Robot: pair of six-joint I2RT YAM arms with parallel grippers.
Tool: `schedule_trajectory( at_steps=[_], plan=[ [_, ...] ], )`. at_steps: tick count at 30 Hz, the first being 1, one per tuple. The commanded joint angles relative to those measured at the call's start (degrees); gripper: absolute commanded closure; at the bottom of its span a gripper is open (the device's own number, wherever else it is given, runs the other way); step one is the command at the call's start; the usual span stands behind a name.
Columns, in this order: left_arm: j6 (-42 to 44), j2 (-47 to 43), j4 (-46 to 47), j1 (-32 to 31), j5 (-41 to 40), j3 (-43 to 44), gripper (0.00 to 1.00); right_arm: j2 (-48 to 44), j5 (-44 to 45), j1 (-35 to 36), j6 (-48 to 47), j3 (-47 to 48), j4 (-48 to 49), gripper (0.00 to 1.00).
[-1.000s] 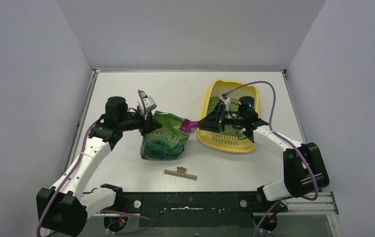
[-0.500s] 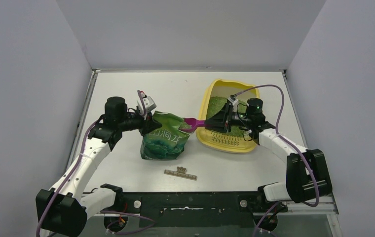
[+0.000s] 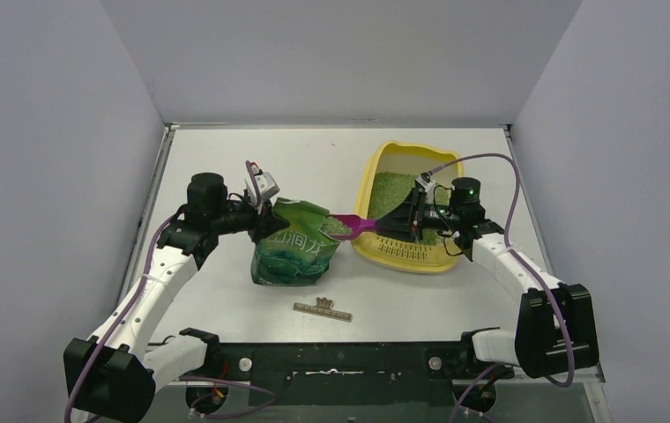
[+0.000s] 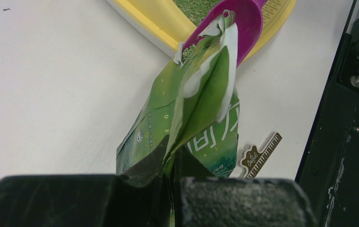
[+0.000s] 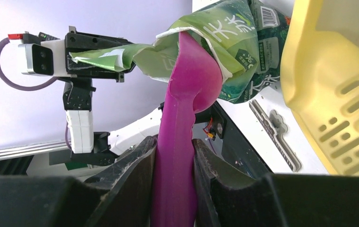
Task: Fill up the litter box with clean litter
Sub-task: 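Scoop the cat litter from the cat litter bag.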
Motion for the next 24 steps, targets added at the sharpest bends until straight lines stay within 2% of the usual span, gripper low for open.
schedule_trajectory(
  at_steps=[1, 18, 24],
  plan=[
    [0.4, -1.2, 2.6, 0.0, 0.0, 1.4, 1.00, -2.5, -3.8, -0.5, -4.3, 2.0, -3.4, 1.00],
    [0.2, -0.7, 3.0, -0.1, 0.3, 1.3, 1.00, -3.3, -5.8, -3.5, -6.2, 1.9, -3.4, 1.00],
    [0.1, -0.8, 3.1, -0.1, 0.4, 1.3, 1.00, -3.2, -6.3, -4.2, -3.6, 1.0, 1.4, 1.00]
  ],
)
